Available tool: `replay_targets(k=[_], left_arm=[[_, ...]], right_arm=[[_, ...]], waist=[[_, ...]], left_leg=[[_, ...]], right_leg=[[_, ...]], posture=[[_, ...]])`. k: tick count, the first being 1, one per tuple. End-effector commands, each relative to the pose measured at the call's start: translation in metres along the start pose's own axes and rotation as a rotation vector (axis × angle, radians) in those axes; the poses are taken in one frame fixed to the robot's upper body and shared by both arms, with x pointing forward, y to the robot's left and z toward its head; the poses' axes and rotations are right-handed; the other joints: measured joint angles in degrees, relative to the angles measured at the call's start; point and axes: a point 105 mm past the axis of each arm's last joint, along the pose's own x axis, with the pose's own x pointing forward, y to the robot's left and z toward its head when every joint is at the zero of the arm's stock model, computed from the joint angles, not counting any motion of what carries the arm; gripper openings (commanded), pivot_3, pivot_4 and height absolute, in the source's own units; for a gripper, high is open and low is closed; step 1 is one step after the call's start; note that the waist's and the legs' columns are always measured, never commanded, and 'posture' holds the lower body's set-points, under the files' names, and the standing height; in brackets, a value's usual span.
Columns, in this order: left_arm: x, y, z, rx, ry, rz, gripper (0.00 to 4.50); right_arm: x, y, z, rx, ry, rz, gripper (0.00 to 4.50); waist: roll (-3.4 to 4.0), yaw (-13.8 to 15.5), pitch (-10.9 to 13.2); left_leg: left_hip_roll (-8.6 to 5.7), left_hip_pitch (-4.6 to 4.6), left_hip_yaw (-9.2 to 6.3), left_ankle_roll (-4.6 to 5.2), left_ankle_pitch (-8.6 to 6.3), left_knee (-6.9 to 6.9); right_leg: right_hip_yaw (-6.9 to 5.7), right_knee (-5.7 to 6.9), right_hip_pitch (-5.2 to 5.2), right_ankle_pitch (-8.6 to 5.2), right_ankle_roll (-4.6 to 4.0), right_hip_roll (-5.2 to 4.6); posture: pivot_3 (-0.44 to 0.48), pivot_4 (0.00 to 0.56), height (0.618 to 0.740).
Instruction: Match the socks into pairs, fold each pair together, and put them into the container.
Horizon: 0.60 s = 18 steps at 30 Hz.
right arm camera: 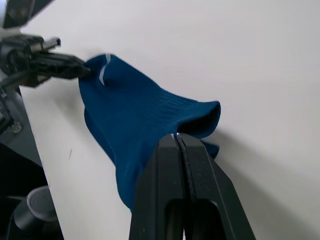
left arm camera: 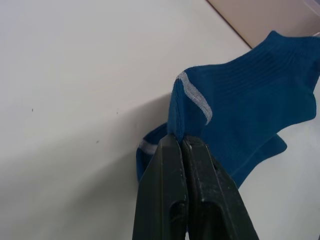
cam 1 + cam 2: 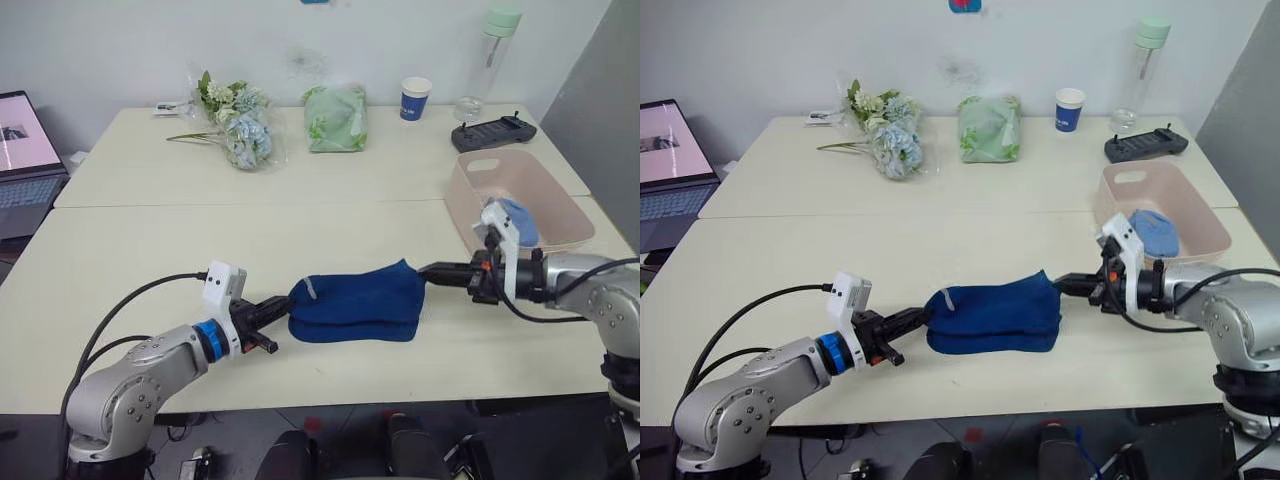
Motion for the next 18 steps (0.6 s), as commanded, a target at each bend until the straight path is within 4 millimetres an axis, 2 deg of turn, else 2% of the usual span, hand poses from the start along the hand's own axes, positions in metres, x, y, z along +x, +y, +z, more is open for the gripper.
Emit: replay_targets(k=[1,13,18], left_arm=[[0.006,-0.006,0.001,0.046,-0.009,-0.016,0.03],[0.004,0.000,-0.006,0.046,0.026,-0.004,0.03],[-0.002,-0.007,0.001,-0.032,-0.016,-0.039,0.03]], right_arm=[[0.004,0.006,-0.001,-0.036,-0.010,-0.002,0.00],[0.010,-0.008,-0.015,-0.028,0.004,-0.058,0.00],[0.009,-0.010,-0.014,-0.032,0.003,-0.067,0.00]], waist=[[0.00,0.0,0.0],[0.00,0.0,0.0],[0.00,0.0,0.0]], left_leg=[[0.00,0.00,0.02,0.00,0.00,0.00],[-0.01,0.01,0.03,0.00,0.00,0.00],[0.02,0.01,0.02,0.00,0.00,0.00]], right_leg=[[0.01,0.00,0.01,0.00,0.00,0.00],[0.00,0.00,0.00,0.00,0.00,0.02],[0.01,0.00,-0.01,0.00,0.00,0.02]], posture=[[0.000,0.150,0.740],[0.000,0.150,0.740],[0.000,0.150,0.740]])
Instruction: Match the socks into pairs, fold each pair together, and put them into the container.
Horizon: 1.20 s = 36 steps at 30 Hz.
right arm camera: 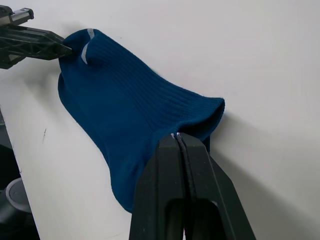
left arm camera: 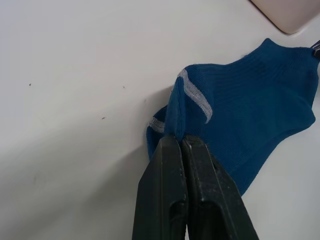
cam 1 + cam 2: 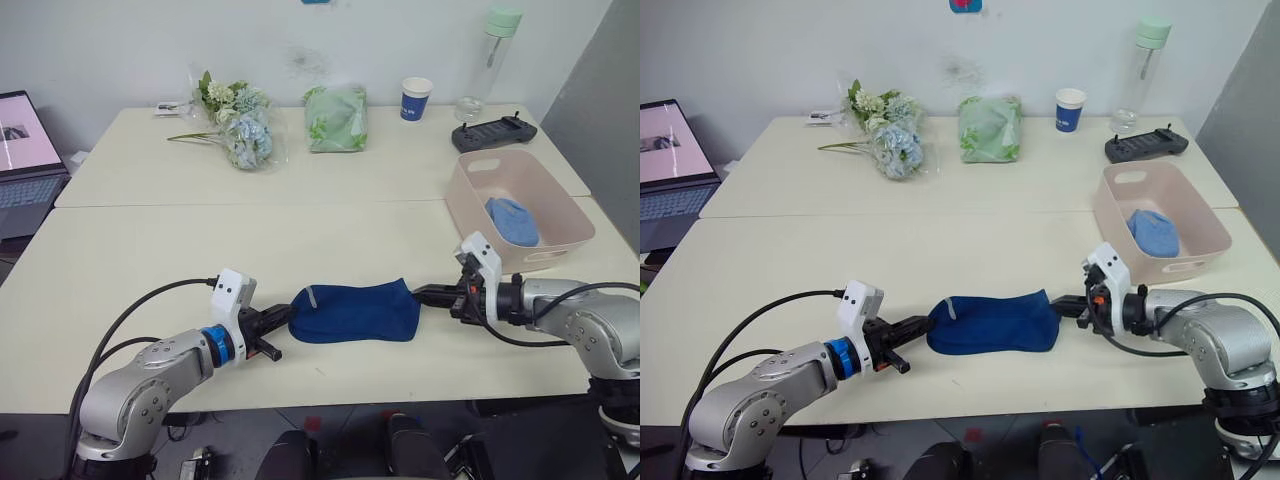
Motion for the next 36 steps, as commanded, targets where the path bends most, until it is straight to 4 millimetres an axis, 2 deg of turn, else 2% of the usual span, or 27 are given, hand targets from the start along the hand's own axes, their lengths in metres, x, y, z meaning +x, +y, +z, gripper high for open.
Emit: replay_targets(k=[1,5,11,14,21,26,36], left_arm=[[-0.008,-0.010,0.013,-0.055,-0.064,-0.054,0.03],[-0.012,-0.007,0.013,-0.086,-0.066,-0.045,0.03],[-0.015,-0.014,0.022,-0.152,-0.095,-0.085,0.03],[-0.015,-0.019,0.011,-0.167,-0.043,-0.093,0.03],[-0.016,-0.016,-0.007,-0.136,0.041,-0.057,0.03],[-0.016,-0.004,-0.008,-0.113,0.038,-0.012,0.03],[-0.010,-0.001,-0.006,-0.081,0.038,-0.006,0.03]], right_arm=[[-0.005,-0.002,0.007,-0.034,-0.022,-0.022,0.00],[-0.003,-0.003,0.006,-0.036,-0.015,-0.024,0.00],[-0.005,-0.004,0.013,-0.041,-0.021,-0.024,0.00],[-0.006,-0.004,0.013,-0.041,-0.017,-0.022,0.00],[-0.006,-0.001,0.008,-0.029,-0.004,-0.005,0.00],[-0.005,-0.003,0.007,-0.025,-0.004,-0.014,0.00],[0.003,-0.002,0.006,-0.020,-0.005,-0.010,0.00]], waist=[[0.00,0.0,0.0],[0.00,0.0,0.0],[-0.01,0.0,0.0],[0.00,0.0,0.0],[0.00,0.0,0.0],[0.00,0.0,0.0],[0.00,0.0,0.0]], left_leg=[[0.00,0.00,-0.01,0.00,0.00,0.00],[0.01,0.00,-0.01,0.00,0.00,0.00],[0.01,0.00,-0.02,0.00,0.00,0.00],[0.00,0.00,-0.02,0.00,0.00,0.00],[0.00,0.01,0.00,0.00,0.00,0.00],[-0.02,0.01,0.01,0.00,0.00,-0.01],[-0.02,0.00,0.01,0.00,0.00,-0.01]], right_leg=[[0.00,0.00,0.00,0.00,0.00,0.00],[0.00,0.00,0.00,0.00,0.00,0.00],[0.00,0.00,0.00,0.00,0.00,0.00],[0.00,0.00,0.00,0.00,0.00,0.00],[0.02,0.00,0.00,0.00,0.00,0.00],[0.01,-0.01,0.00,0.00,0.00,0.01],[0.01,-0.02,0.00,0.00,-0.01,0.00]], posture=[[0.000,0.150,0.740],[0.000,0.150,0.740],[0.000,0.150,0.740],[0.000,0.150,0.740],[0.000,0.150,0.740],[0.000,0.150,0.740],[0.000,0.150,0.740]])
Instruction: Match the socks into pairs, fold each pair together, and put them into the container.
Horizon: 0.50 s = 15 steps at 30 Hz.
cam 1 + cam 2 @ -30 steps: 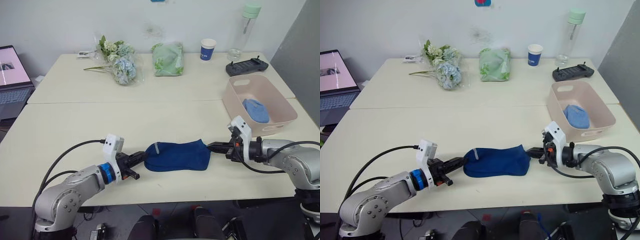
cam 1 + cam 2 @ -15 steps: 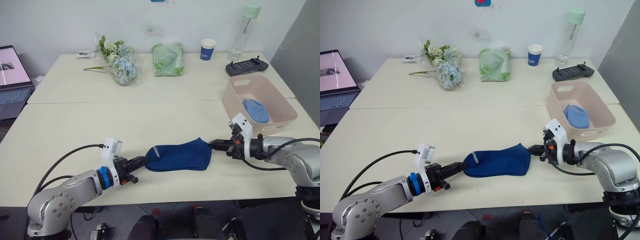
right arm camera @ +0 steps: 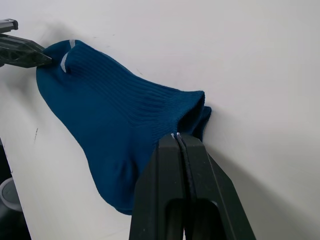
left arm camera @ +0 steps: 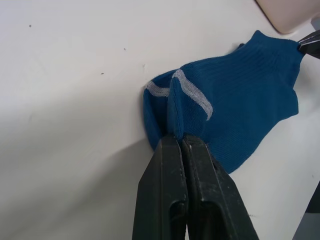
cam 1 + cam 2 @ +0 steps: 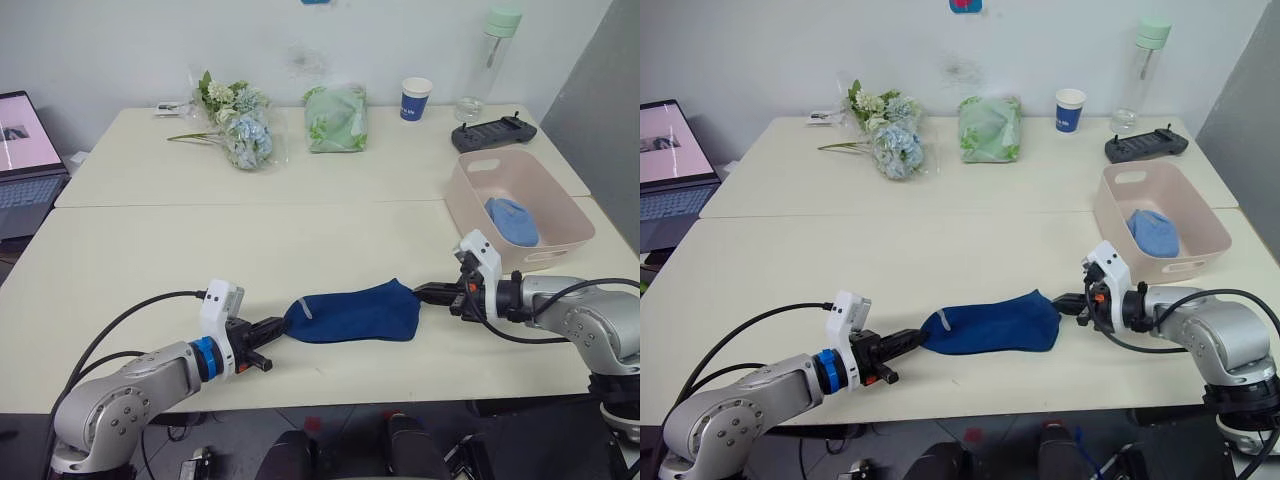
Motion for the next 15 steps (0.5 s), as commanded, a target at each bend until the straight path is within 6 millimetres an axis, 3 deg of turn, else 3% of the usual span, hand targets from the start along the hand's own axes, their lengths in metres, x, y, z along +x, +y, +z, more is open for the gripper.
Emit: replay_targets(k=[1,15], left_arm=[[0.003,-0.004,0.004,0.029,-0.012,-0.020,0.03],[0.010,0.001,0.010,0.069,-0.024,0.001,0.03]], right_arm=[[-0.001,0.001,0.006,-0.025,-0.022,0.001,0.00],[0.003,-0.001,-0.006,-0.012,0.001,-0.012,0.00]], waist=[[0.00,0.0,0.0],[0.00,0.0,0.0]], left_leg=[[0.01,0.00,0.00,0.00,0.00,0.00],[0.01,0.00,-0.01,0.00,0.00,0.00]], right_leg=[[0.00,0.00,0.00,0.00,0.00,0.00],[0.00,0.00,0.00,0.00,0.00,0.00]], posture=[[0.000,0.150,0.740],[0.000,0.150,0.740]])
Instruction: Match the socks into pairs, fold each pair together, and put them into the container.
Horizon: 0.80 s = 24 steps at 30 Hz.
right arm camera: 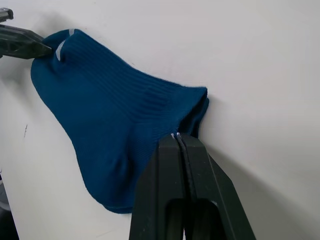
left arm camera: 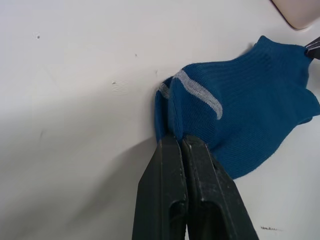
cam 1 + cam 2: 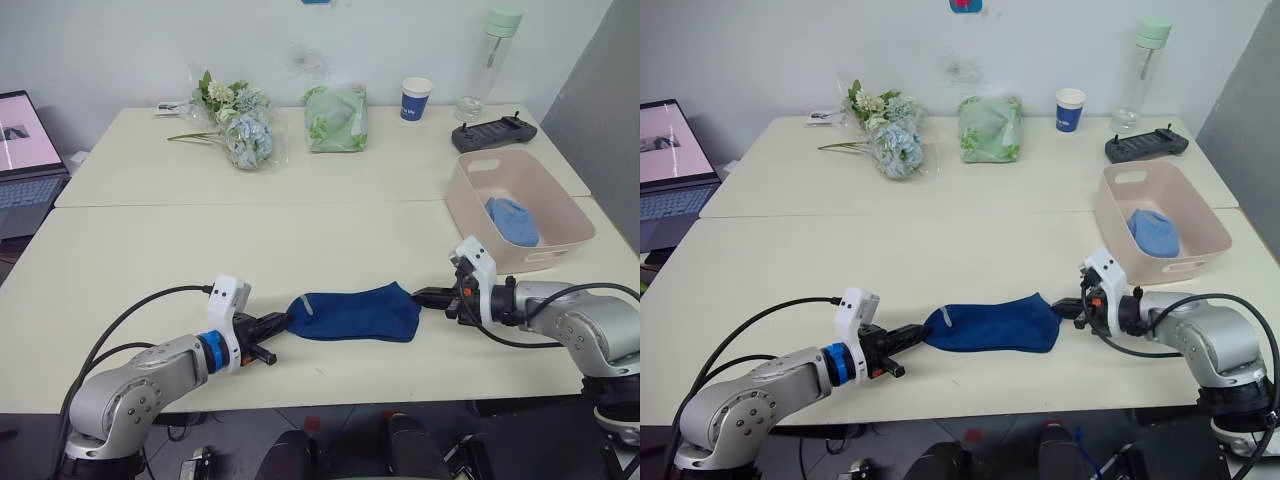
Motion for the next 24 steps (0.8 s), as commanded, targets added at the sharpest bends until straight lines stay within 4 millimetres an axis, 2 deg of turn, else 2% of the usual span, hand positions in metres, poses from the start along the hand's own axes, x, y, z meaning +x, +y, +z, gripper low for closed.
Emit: replay_targets(k=[1,14,15,16,17,21,23,24], left_arm=[[0.001,-0.003,0.009,0.031,-0.032,-0.013,0.03],[0.004,-0.002,0.013,0.041,-0.047,-0.004,0.03],[0.004,-0.002,0.013,0.042,-0.049,-0.004,0.00],[0.004,-0.002,0.013,0.045,-0.052,0.001,0.00],[0.004,-0.002,0.014,0.047,-0.056,0.001,0.42],[-0.002,0.001,0.019,0.054,-0.080,0.020,1.47],[-0.007,0.002,0.031,0.083,-0.129,0.029,2.13],[-0.009,0.003,0.037,0.099,-0.154,0.033,2.43]], right_arm=[[-0.003,0.002,0.005,-0.033,-0.020,-0.004,0.00],[-0.003,0.000,0.006,-0.034,-0.027,-0.018,0.00],[-0.003,-0.001,0.006,-0.030,-0.031,-0.024,0.41],[-0.004,-0.002,0.007,-0.032,-0.034,-0.024,0.61],[-0.005,-0.003,0.009,-0.032,-0.043,-0.029,0.92],[-0.013,-0.012,0.021,-0.057,-0.099,-0.080,2.31],[-0.020,-0.011,0.034,-0.103,-0.164,-0.078,3.04],[-0.023,-0.009,0.040,-0.127,-0.193,-0.073,3.08]], waist=[[0.00,0.0,0.0],[0.00,0.0,0.0],[0.00,0.0,0.0],[0.00,0.0,0.0],[0.00,0.0,0.0],[0.00,0.0,0.0],[-0.01,0.0,0.0],[-0.01,0.0,0.0]], left_leg=[[0.00,0.00,-0.01,0.00,0.00,0.00],[0.00,0.00,-0.01,0.00,0.00,0.00],[0.00,0.00,-0.01,0.00,0.00,0.00],[0.00,0.00,-0.01,0.00,0.00,0.00],[0.00,0.00,-0.01,0.00,0.00,0.00],[0.00,0.00,-0.01,0.00,0.00,0.00],[0.00,0.00,-0.01,0.00,0.00,0.00],[0.00,0.00,-0.01,0.00,0.00,0.00]], right_leg=[[0.00,0.00,0.00,0.00,0.00,0.00],[0.00,0.00,0.00,0.00,0.00,0.00],[0.00,0.00,0.00,0.00,0.00,0.00],[0.00,0.00,0.00,0.00,0.00,0.00],[0.00,0.00,0.00,0.00,0.00,0.00],[0.00,0.00,0.00,0.00,0.00,0.00],[0.00,0.00,0.00,0.00,0.00,0.00],[0.00,0.00,0.00,0.00,0.00,0.00]], posture=[[0.000,0.150,0.740],[0.000,0.150,0.740],[0.000,0.150,0.740],[0.000,0.150,0.740],[0.000,0.150,0.740],[0.000,0.150,0.740],[0.000,0.150,0.740],[0.000,0.150,0.740]])
